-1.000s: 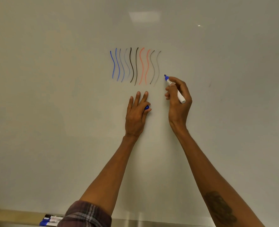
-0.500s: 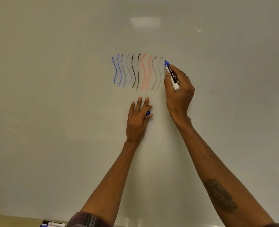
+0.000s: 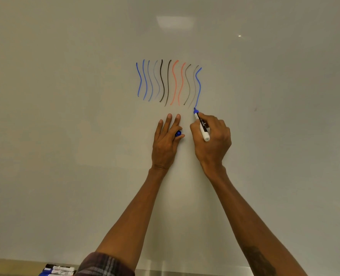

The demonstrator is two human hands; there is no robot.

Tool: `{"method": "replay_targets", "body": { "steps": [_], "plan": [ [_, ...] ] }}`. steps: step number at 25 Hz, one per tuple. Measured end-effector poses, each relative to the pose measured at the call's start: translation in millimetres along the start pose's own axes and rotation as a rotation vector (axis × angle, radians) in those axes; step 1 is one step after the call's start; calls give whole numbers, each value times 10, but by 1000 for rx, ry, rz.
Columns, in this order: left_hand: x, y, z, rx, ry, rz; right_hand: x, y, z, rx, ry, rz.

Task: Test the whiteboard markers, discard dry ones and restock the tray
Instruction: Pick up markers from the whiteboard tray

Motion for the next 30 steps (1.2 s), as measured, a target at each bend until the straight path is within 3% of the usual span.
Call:
{"method": "replay_targets", "body": {
  "steps": [3,8,12,16,21,23,25,28,30],
  "plan": [
    [-19,-8,13,-12,8,16,-16,-74,-278,-71,105,-152],
    [-27,-17,4,-29,19,28,-103,-15,-798,-83,85,-124],
    [7,0,10,-8,5,27,-127,-15,-489,-3,-33,-4],
    [-3,-6,11,22,-22,36,-125,-124,48,9,49,-57],
    [-109,-116,7,75,-55,143,-206,-121,430,37,650,-776],
    [-142,-213,34,64,-150,278,-194,-85,645,31,845,-966],
    [-143,-351,134,-7,-353,428,-145,-56,862,23,1000,-1134],
    [-35,-538,377,-128,-780,671,8,11,1120,101,1080,-1269],
    [43,-599,547,-175,-940,811,126,73,1252,170,1084,-1273]
  ]
}}
Point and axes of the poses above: each hand's wrist, its own z-axis away from the middle knuckle, its own y-axis out of the palm, x = y × z, the point moved 4 cm from there along -z, towards the middle knuckle, and after that the axes turned 11 degrees about -y, right-handed, at the moved point
